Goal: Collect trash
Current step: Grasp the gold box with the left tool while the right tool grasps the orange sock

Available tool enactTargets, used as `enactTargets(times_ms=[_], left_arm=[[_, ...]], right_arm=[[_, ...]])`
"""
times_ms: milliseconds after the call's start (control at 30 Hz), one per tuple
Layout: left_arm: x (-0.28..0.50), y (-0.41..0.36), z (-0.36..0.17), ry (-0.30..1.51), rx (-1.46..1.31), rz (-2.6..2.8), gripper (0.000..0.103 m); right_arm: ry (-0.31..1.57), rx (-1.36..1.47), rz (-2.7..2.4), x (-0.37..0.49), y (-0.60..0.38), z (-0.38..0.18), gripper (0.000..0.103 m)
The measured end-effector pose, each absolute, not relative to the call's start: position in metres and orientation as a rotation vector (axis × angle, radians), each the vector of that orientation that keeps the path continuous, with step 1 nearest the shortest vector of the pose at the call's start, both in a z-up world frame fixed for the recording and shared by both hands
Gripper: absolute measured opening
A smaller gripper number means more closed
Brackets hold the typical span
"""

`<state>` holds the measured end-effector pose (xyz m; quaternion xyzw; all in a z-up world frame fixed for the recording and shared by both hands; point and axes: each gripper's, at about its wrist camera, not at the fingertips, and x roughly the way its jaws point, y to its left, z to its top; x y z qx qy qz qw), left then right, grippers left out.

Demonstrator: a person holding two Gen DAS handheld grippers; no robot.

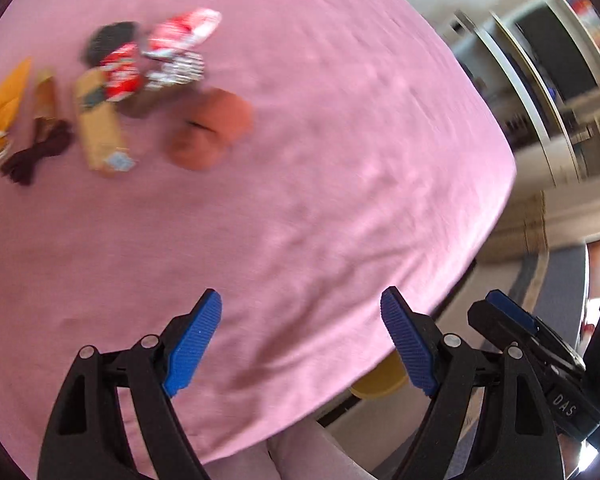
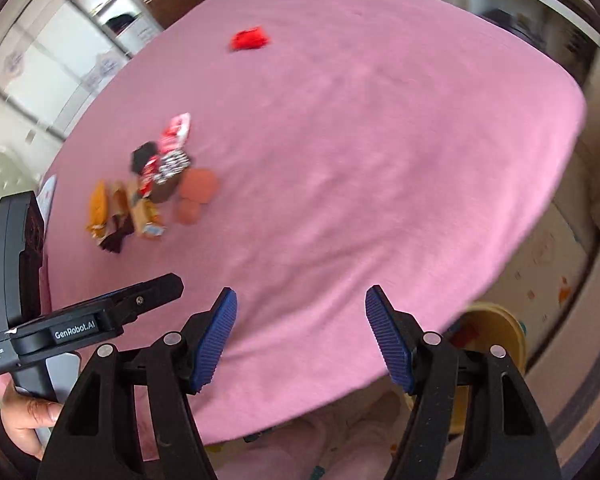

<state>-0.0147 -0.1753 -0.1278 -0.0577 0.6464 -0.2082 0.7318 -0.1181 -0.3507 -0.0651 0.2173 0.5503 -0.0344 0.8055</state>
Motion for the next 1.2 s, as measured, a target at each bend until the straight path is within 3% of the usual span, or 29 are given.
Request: enactTargets(times_ms=[367, 433, 500, 600, 1200], left_arm=[[0.056, -0.06, -0.119, 1.341, -0.281, -0.258, 0.083], [0.052, -0.055, -0.125, 1.34, -0.306, -0.232, 0.083], [0.06, -0.05, -0.132, 1.346, -0.326, -0.206, 0.083], [0.072, -0.044, -0.138, 1.355, -0.34, -0.178, 0.084], [0.11, -0.041, -0.205, 1.456, -0.471, -0.081, 0.088]], right_arm=[[1.186, 0.406, 0.116, -0.007, -0.248, -0.064, 0.066], [1.198, 0.398, 0.127, 0.007, -0.239, -0.066, 0.067], [1.212, 0.39, 0.132, 0.023, -0.235, -0.071, 0.076], [1.224, 0.375, 0.126, 0.04, -0.234, -0.082, 0.08], [1.447, 0.342, 0.085, 0.109, -0.235, -0.182, 0.079]])
